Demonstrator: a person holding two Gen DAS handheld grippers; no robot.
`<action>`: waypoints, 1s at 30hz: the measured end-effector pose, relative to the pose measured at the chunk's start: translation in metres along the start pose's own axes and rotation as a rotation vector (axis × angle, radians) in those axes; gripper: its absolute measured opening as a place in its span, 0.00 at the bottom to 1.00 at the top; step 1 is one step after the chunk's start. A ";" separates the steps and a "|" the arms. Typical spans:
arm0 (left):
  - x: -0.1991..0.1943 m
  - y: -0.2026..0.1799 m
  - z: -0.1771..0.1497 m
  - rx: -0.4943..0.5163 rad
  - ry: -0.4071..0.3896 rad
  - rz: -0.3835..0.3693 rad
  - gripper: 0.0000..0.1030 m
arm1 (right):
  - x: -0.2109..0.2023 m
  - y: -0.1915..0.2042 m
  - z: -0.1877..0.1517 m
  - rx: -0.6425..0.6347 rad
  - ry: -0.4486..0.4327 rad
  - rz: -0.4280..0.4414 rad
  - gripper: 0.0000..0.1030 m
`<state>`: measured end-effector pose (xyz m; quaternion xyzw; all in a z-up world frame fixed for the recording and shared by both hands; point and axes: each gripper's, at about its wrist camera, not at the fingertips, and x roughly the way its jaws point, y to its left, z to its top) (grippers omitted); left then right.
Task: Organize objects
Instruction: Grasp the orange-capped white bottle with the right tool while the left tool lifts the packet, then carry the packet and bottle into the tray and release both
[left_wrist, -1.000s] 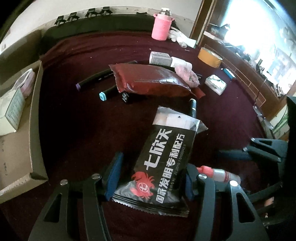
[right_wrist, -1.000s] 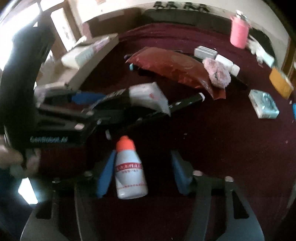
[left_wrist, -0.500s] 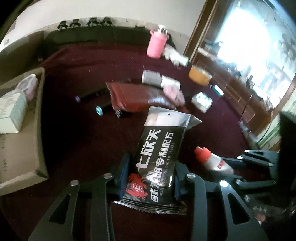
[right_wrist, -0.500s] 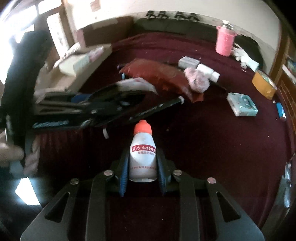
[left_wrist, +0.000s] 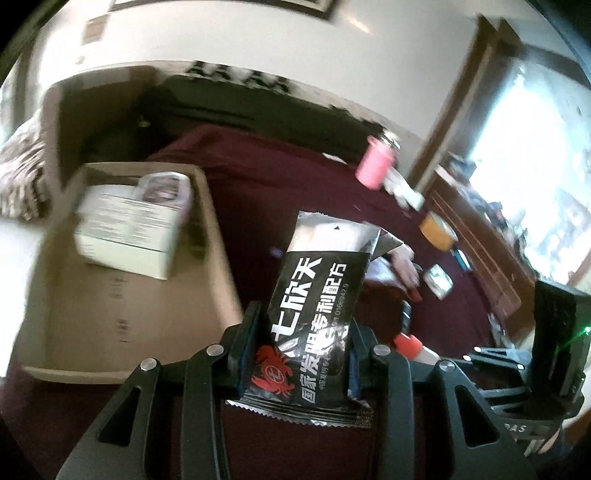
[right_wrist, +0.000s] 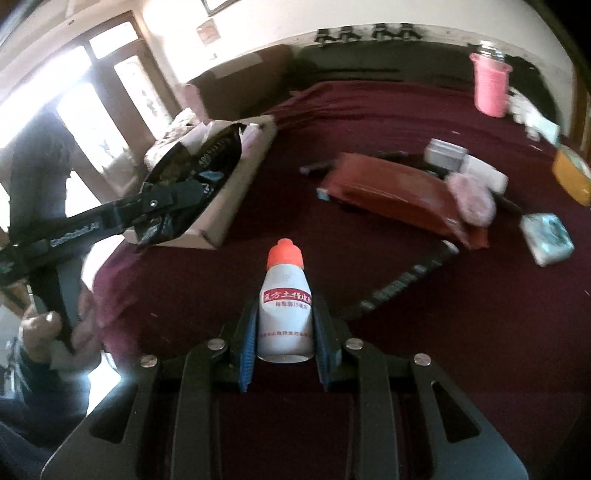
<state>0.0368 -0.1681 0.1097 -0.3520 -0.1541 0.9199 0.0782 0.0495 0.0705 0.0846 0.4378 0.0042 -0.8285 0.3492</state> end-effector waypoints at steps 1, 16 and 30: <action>-0.006 0.011 0.002 -0.018 -0.017 0.016 0.33 | 0.002 0.008 0.006 -0.012 -0.002 0.017 0.24; -0.021 0.151 -0.007 -0.300 -0.049 0.271 0.33 | 0.092 0.102 0.084 -0.137 0.077 0.137 0.24; -0.002 0.157 -0.013 -0.310 -0.009 0.346 0.33 | 0.181 0.146 0.095 -0.145 0.185 0.146 0.25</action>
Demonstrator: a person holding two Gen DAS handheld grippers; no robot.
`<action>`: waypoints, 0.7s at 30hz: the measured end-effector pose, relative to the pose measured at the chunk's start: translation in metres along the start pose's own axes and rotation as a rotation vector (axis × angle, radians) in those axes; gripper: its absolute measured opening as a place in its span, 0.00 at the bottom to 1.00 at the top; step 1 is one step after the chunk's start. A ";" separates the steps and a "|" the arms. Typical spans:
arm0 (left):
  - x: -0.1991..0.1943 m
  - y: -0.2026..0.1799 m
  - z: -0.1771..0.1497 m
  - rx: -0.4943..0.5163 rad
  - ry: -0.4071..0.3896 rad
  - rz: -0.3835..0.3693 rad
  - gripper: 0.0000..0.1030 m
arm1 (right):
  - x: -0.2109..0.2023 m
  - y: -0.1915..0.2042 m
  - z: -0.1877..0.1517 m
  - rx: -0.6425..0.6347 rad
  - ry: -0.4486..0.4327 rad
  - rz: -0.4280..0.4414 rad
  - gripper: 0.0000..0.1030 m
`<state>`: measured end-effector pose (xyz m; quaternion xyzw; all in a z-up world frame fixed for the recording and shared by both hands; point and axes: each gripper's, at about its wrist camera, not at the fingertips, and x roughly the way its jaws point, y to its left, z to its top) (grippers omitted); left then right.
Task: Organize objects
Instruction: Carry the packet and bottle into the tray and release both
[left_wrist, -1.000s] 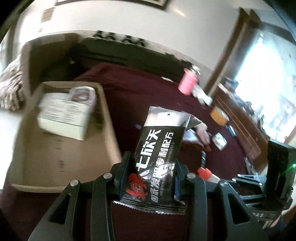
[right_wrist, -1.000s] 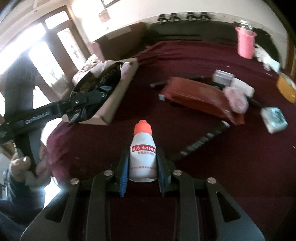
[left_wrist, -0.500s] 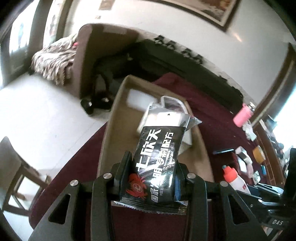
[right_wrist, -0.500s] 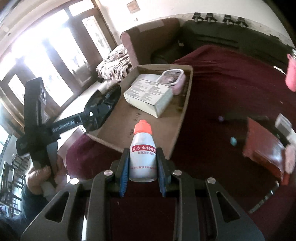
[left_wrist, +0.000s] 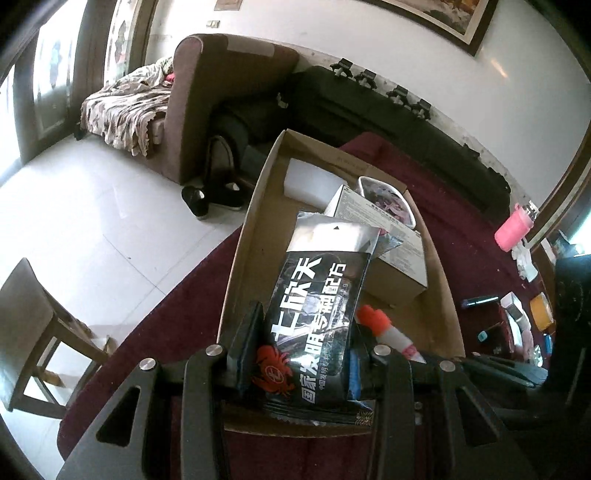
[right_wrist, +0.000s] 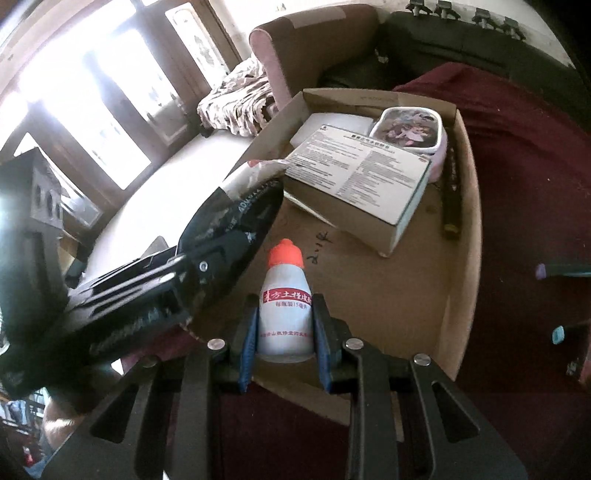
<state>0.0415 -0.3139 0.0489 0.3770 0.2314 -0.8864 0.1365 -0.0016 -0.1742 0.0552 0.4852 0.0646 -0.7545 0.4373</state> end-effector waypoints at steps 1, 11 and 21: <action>0.000 0.000 0.000 -0.001 0.001 -0.002 0.34 | 0.001 0.000 -0.001 -0.003 -0.001 -0.004 0.25; -0.002 -0.003 0.002 -0.019 0.025 -0.024 0.46 | 0.008 -0.008 -0.008 0.015 -0.005 -0.020 0.25; -0.021 -0.005 0.003 -0.024 0.006 -0.025 0.49 | -0.013 -0.005 -0.013 -0.016 -0.059 -0.043 0.32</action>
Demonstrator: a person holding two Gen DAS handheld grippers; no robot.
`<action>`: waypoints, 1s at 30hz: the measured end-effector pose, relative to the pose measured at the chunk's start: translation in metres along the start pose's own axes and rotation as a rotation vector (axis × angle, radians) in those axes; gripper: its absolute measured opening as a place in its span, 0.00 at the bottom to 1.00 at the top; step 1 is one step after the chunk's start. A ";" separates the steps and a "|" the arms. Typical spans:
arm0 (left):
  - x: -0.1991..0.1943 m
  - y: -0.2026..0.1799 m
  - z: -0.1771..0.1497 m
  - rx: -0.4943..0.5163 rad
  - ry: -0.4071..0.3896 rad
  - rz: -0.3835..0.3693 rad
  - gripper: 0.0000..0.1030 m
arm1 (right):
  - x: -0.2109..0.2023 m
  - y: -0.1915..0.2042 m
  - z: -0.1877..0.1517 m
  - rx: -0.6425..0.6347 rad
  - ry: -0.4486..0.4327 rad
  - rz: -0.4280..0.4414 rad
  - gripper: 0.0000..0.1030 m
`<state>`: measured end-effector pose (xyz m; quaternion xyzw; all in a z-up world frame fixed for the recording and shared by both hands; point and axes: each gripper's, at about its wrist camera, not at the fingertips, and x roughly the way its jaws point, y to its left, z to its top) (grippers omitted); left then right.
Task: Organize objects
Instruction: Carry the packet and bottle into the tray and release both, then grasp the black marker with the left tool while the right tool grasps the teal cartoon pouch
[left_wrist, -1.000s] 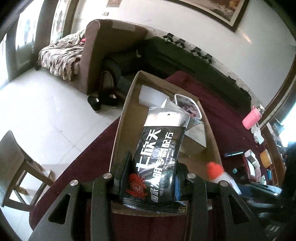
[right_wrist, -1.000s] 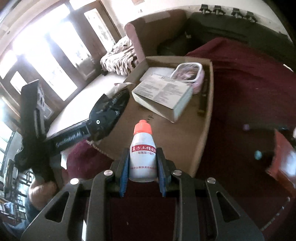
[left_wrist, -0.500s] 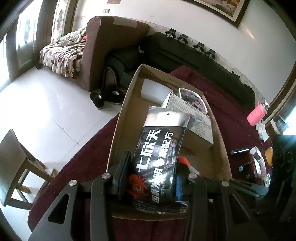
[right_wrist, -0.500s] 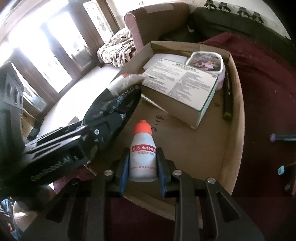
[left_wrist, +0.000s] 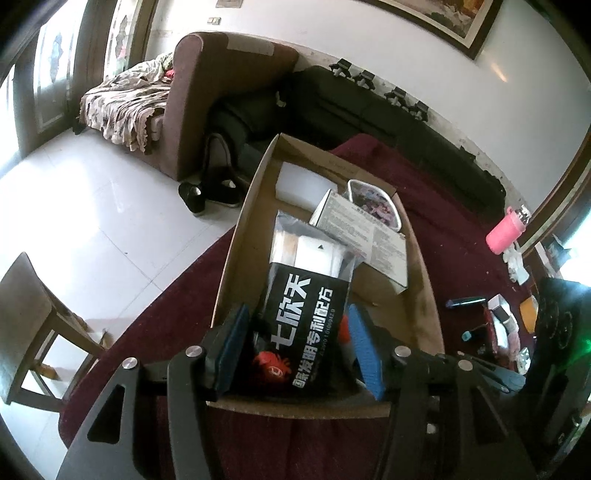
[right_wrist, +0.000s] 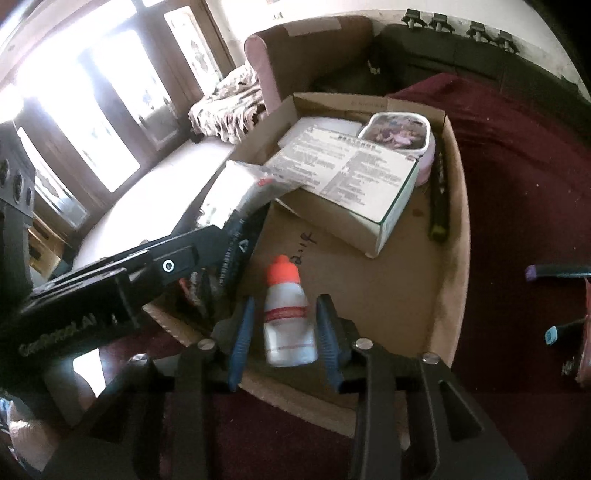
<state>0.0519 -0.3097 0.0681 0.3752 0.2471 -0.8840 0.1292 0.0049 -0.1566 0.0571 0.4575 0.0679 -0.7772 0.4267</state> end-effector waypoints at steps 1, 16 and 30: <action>-0.003 0.001 0.000 -0.003 -0.006 0.001 0.49 | -0.003 0.000 -0.001 0.006 -0.004 0.012 0.32; -0.021 -0.070 -0.013 0.129 -0.017 -0.067 0.49 | -0.095 -0.053 -0.041 0.148 -0.103 0.081 0.46; 0.025 -0.251 -0.116 0.541 0.281 -0.351 0.49 | -0.239 -0.253 -0.132 0.592 -0.325 -0.223 0.53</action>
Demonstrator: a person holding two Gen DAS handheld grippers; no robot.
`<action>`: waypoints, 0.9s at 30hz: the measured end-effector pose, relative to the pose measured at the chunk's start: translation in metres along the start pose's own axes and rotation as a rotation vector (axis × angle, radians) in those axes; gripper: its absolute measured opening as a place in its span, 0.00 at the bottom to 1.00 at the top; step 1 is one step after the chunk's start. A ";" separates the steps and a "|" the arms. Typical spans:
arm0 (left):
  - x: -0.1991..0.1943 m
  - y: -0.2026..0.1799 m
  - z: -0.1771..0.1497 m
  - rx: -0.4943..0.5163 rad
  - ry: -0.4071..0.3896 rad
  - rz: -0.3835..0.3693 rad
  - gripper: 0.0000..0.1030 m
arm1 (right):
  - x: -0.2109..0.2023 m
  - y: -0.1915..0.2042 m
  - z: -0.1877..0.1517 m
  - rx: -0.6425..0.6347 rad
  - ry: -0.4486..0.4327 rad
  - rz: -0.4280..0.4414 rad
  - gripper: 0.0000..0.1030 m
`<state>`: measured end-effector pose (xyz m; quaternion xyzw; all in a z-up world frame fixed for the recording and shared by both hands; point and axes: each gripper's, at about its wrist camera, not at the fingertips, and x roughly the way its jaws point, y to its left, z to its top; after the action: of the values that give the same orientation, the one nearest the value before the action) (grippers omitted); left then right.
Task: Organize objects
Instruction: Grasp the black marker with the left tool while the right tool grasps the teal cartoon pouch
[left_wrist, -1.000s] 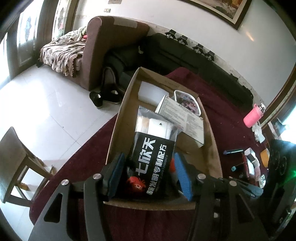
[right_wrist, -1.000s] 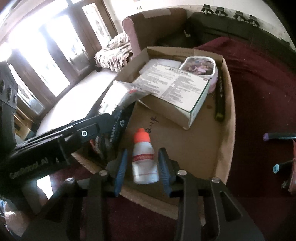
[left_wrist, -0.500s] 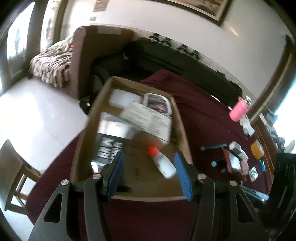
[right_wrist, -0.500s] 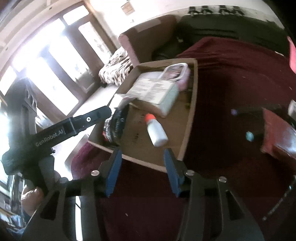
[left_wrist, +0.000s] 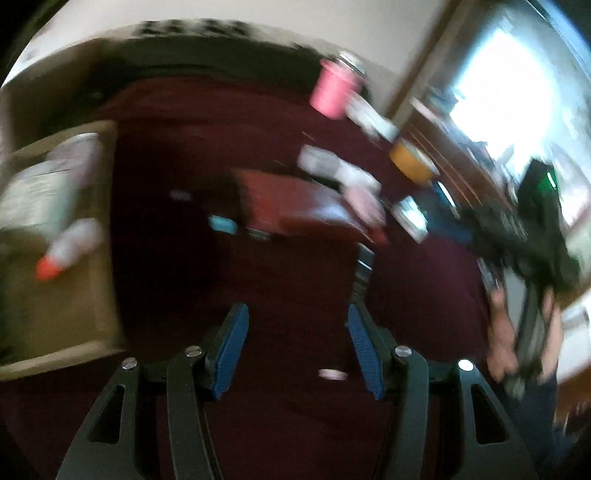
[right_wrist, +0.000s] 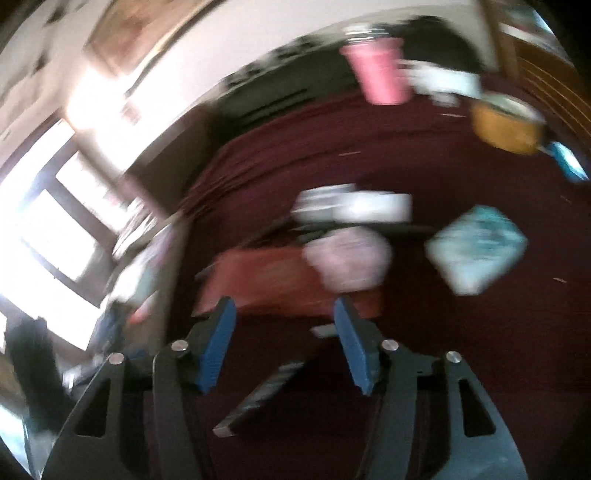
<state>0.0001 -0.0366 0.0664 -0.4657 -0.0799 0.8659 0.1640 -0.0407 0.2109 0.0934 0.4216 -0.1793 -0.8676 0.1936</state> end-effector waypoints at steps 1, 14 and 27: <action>0.011 -0.014 0.000 0.038 0.019 0.026 0.49 | -0.004 -0.014 0.002 0.028 -0.016 -0.024 0.53; 0.074 -0.065 0.001 0.219 0.047 0.163 0.33 | -0.013 -0.109 0.010 0.305 -0.091 -0.155 0.53; 0.069 -0.051 -0.006 0.202 -0.006 0.133 0.11 | 0.008 -0.109 0.025 0.376 -0.014 -0.229 0.56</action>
<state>-0.0195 0.0357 0.0235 -0.4485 0.0385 0.8799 0.1518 -0.0850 0.3044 0.0509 0.4618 -0.2905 -0.8380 0.0106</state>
